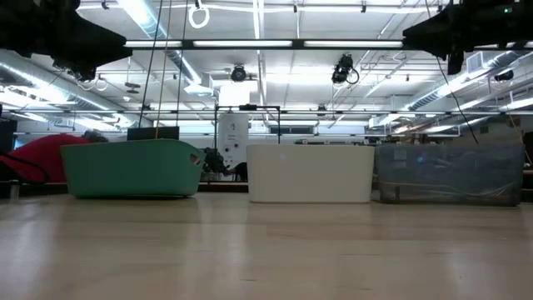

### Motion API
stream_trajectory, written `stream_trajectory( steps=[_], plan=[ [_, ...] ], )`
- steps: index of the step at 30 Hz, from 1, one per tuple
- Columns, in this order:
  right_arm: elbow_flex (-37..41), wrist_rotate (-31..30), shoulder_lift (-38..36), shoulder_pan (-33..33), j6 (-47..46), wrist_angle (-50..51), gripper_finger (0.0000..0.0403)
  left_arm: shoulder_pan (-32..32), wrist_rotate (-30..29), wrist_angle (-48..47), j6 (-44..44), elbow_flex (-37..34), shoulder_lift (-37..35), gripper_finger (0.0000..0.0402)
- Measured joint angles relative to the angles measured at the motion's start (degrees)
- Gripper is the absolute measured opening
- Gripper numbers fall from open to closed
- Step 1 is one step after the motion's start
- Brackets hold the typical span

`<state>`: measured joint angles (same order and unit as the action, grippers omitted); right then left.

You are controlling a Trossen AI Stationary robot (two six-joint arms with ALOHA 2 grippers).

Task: Sort silverware by color (type)
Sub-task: Return to Home Position

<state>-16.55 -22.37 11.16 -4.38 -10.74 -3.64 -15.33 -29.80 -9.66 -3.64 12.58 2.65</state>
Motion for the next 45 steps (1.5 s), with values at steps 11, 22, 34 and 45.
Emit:
stream_trajectory(
  steps=[11, 22, 34, 45],
  plan=[
    [6.21, 0.02, -5.60, 0.00, -2.63, -1.39, 0.0093, -0.11, 0.46, -3.56, 1.31, 0.00, -2.43, 0.0160],
    [16.13, 2.56, -6.75, -0.11, -4.20, -9.41, 0.0093, -1.05, 4.11, 13.23, -3.25, -11.58, -2.19, 0.0160],
    [16.23, -4.43, -6.58, -0.10, -8.13, -9.67, 0.0094, -0.96, 4.56, 16.36, -1.84, -12.11, -0.79, 0.0160],
    [16.21, -4.55, -6.58, -0.10, -8.63, -9.62, 0.0094, -0.96, 4.54, 16.57, -1.70, -12.13, -0.79, 0.0160]
  ],
)
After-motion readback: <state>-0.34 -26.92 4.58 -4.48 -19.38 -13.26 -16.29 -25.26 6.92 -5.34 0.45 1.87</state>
